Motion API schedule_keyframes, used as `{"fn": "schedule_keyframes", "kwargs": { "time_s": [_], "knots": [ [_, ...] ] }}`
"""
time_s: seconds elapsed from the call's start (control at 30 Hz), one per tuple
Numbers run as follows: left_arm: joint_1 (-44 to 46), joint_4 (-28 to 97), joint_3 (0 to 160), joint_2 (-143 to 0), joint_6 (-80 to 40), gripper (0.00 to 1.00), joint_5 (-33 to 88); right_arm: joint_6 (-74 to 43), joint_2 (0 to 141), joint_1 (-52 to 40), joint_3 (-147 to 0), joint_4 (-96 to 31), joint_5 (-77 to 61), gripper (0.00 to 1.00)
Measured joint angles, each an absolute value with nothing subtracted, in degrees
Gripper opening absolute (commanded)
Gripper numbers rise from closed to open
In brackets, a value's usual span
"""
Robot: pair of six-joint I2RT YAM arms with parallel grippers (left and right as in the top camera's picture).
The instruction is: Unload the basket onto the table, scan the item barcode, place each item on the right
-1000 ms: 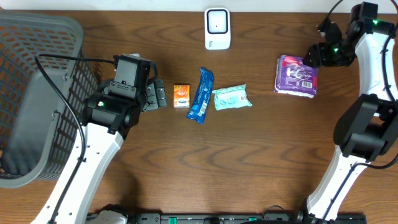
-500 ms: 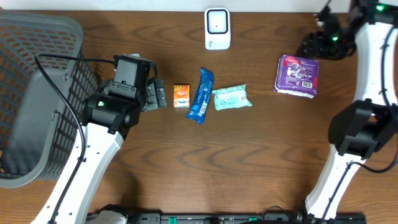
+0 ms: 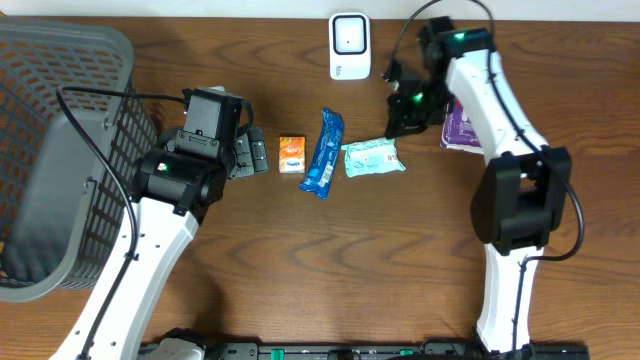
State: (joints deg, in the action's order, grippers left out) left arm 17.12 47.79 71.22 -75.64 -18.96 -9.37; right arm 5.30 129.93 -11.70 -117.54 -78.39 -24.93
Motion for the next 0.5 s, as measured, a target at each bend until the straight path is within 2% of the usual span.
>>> {"fn": "schedule_keyframes", "kwargs": {
  "time_s": [0.27,0.5],
  "knots": [
    [17.1,47.8,71.2,-75.6,-19.0,0.98,-9.4,-5.7,129.9,-18.4,-112.9,-75.4,-14.4,0.01],
    [17.1,47.8,71.2,-75.6,-19.0,0.98,-9.4,-11.5,129.9,-21.6,-105.8,-65.7,-10.9,0.01]
  ]
}}
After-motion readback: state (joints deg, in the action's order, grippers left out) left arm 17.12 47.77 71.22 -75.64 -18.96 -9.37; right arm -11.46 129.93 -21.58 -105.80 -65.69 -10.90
